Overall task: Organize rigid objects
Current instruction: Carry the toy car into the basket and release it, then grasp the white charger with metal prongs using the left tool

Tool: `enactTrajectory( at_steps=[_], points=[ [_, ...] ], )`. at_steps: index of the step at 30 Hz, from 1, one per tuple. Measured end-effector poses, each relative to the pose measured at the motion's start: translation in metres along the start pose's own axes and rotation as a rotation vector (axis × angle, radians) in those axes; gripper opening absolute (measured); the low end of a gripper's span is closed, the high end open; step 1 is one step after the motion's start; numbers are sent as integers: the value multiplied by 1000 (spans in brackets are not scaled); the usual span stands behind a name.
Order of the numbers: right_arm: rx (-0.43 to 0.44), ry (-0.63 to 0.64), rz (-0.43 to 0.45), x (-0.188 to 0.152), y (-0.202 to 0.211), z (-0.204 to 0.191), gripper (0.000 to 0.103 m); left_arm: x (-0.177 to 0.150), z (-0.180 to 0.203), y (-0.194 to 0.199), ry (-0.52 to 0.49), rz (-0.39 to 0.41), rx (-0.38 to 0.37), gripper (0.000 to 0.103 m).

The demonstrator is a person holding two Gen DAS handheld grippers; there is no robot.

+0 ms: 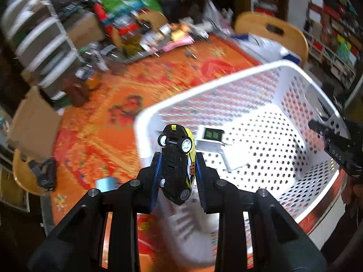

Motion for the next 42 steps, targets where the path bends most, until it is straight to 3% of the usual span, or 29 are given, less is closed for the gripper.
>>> enactTrajectory(
  at_steps=[6, 14, 18, 20, 24, 26, 29, 30, 35, 39, 42],
  points=[
    [9, -5, 1, 0, 1, 0, 20, -1, 31, -60, -94, -192, -4, 26],
    [19, -13, 6, 0, 1, 2, 20, -12, 46, -102, -147, -315, 24, 26],
    [19, -13, 6, 0, 1, 2, 20, -7, 43, -101, -120, -304, -20, 28],
    [18, -13, 4, 0, 1, 3, 20, -3, 41, -97, -123, -284, -25, 50],
    [19, -12, 1, 0, 1, 3, 20, 5, 18, -54, -74, -131, -48, 59],
    [19, -12, 1, 1, 1, 4, 20, -1, -15, -12, 7, -18, -100, 75],
    [17, -8, -1, 1, 0, 4, 20, -28, -80, 35, 122, 137, -72, 103],
    [16, -8, 0, 1, 1, 4, 20, -38, -98, 41, 156, 157, -59, 103],
    [19, -10, 8, 1, 1, 4, 20, -107, -186, 14, 428, 97, -44, 103],
    [13, -7, 8, 2, 1, 4, 20, -138, -188, -28, 431, 23, -66, 103],
    [10, -6, 6, 3, 1, 3, 20, -137, -178, -51, 393, 20, -61, 103]
  ],
)
Point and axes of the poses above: each gripper's, at about its wrist camera, not at the fingertips, and y roughly against the way its jaws point, z to its right, x to its top, the point moved 4 cm from there along -y, roughly the way its jaws point, and after that the axes turned 8 degrees about y, right-handed, at the moved point
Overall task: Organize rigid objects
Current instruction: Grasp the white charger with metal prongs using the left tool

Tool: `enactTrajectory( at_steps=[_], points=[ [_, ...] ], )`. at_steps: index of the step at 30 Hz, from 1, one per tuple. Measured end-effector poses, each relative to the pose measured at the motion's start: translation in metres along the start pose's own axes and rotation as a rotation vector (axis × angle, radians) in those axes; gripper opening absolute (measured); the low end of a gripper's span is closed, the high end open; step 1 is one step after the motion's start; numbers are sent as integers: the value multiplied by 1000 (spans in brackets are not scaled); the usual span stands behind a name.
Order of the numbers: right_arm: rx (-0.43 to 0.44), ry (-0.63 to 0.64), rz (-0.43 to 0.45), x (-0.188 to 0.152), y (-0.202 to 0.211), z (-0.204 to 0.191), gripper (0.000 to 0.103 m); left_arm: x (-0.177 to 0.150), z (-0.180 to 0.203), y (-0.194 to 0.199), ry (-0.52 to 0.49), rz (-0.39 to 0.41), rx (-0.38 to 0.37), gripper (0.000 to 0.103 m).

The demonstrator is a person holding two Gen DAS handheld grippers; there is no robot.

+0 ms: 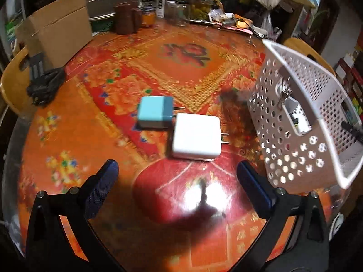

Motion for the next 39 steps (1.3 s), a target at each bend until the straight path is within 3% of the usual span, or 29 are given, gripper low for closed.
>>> enactTrajectory(
  at_steps=[10, 29, 31, 34, 39],
  points=[
    [-7, 1, -1, 1, 0, -1, 20, -1, 28, -58, -46, -25, 47, 103],
    [-8, 0, -1, 1, -1, -1, 20, 5, 28, -79, 7, -3, 80, 102],
    [-8, 1, -1, 1, -1, -1, 20, 5, 29, -79, 2, 8, 81, 95],
    [-8, 1, -2, 1, -1, -1, 20, 5, 34, -74, -19, 27, 61, 71],
    [-8, 0, -1, 1, -1, -1, 20, -1, 38, -65, -41, 65, 80, 70]
  ],
)
Point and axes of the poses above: each gripper's, at about its wrist camera, not at the fingertips, and y roughly against the way its jaws point, z to its right, x to its top, the point moved 4 cm from there along -y, roughly the way its jaws point, and after that the axes turned 8 degrees about y, right-handed, at the moved point
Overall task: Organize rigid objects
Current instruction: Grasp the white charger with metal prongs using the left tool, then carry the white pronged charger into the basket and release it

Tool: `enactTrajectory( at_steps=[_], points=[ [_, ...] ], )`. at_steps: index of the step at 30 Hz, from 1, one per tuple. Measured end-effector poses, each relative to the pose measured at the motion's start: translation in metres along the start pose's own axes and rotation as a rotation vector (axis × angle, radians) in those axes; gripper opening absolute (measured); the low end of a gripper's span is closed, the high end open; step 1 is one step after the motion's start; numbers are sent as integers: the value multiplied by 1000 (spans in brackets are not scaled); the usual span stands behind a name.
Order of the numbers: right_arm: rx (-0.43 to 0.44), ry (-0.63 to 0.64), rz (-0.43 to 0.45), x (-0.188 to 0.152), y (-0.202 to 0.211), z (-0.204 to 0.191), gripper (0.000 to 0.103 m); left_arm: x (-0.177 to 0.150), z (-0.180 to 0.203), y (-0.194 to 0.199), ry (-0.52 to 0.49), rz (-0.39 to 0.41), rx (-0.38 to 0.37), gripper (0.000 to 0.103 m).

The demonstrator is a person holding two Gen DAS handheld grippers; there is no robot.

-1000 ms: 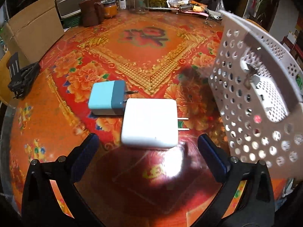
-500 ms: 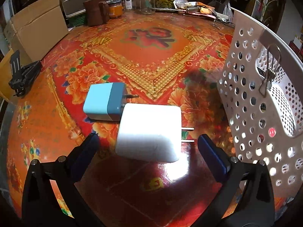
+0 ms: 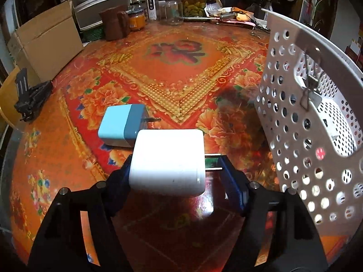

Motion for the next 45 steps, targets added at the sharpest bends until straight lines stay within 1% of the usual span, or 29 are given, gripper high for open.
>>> enactTrajectory(
  at_steps=[3, 6, 9, 13, 17, 18, 21, 24, 26, 29, 34, 36, 41, 45],
  points=[
    [-1, 0, -1, 0, 0, 0, 20, -1, -4, 13, 10, 40, -8, 70],
    [0, 1, -1, 0, 0, 0, 20, -2, -11, 32, 18, 95, 6, 70],
    [-1, 1, -1, 0, 0, 0, 20, -2, -20, 49, 27, 133, 15, 70],
    [-1, 2, -2, 0, 0, 0, 20, 3, -37, 73, 37, 194, 75, 70],
    [-1, 4, -1, -1, 0, 1, 20, 21, -61, 92, 67, 249, 186, 70],
    [-2, 2, -1, -1, 0, 0, 20, 26, -68, 94, 81, 257, 203, 70],
    [-2, 2, -1, -1, 0, 0, 20, 38, -84, 105, 103, 283, 237, 70],
    [-1, 4, -1, -1, 0, 0, 20, 48, -90, 115, 105, 305, 251, 70],
    [-1, 4, -1, -1, 0, 0, 20, 52, -86, 123, 91, 317, 254, 70],
    [0, 5, 0, -1, 0, 0, 20, 57, -72, 138, 58, 347, 254, 70],
    [4, 11, 2, -2, 0, -1, 20, 67, -34, 163, -6, 399, 242, 70],
    [5, 13, 2, -1, 0, -1, 20, 70, -18, 170, -28, 417, 249, 70],
    [5, 14, 3, -1, 0, -1, 20, 74, 20, 185, -83, 434, 219, 70],
    [6, 14, 5, -1, 0, -1, 20, 74, 47, 194, -127, 449, 216, 70]
  ],
)
Point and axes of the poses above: each gripper's, at about its wrist camera, not at the fingertips, and y roughly against the way its jaws point, z to its right, x to its top, the point moved 4 cm from there along -y, roughly the way its jaws point, and after that the axes turned 8 degrees about y, right-handed, at the moved point
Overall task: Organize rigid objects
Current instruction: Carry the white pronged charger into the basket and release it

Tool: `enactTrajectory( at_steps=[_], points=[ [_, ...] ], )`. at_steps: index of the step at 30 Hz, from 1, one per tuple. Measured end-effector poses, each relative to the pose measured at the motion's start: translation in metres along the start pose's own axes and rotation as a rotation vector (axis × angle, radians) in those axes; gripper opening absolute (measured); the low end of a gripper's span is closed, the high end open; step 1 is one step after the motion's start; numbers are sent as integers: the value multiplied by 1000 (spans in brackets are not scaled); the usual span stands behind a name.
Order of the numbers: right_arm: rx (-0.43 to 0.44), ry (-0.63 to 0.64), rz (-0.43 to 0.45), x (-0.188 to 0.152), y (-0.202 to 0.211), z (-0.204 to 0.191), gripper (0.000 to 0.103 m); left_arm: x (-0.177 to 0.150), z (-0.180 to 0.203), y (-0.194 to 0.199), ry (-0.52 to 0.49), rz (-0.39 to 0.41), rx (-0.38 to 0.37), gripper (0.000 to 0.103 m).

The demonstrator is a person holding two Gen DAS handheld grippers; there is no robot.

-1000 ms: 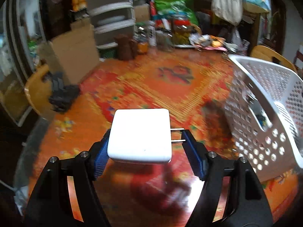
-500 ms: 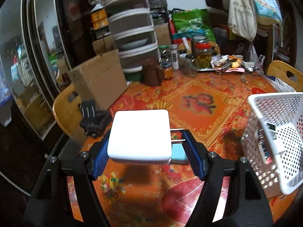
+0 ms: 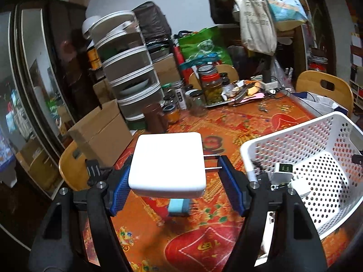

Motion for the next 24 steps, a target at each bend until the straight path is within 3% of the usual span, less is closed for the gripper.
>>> enactTrajectory(
  at_steps=[13, 18, 24],
  points=[
    [6, 4, 4, 1, 1, -1, 21, 7, 42, 10, -43, -20, -53, 70],
    [6, 3, 4, 1, 1, -1, 21, 2, 87, -6, -114, -155, -191, 70],
    [13, 0, 6, 1, 1, -1, 22, -23, 165, -33, -292, -373, -324, 70]
  ],
)
Point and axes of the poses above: each gripper's, at about its wrist camera, not at the fingertips, and y roughly against the way its jaws point, z to its right, x to its top, the point moved 4 cm from there along -y, roughly the way its jaws point, and after that the axes turned 8 degrees about y, right-handed, at the moved point
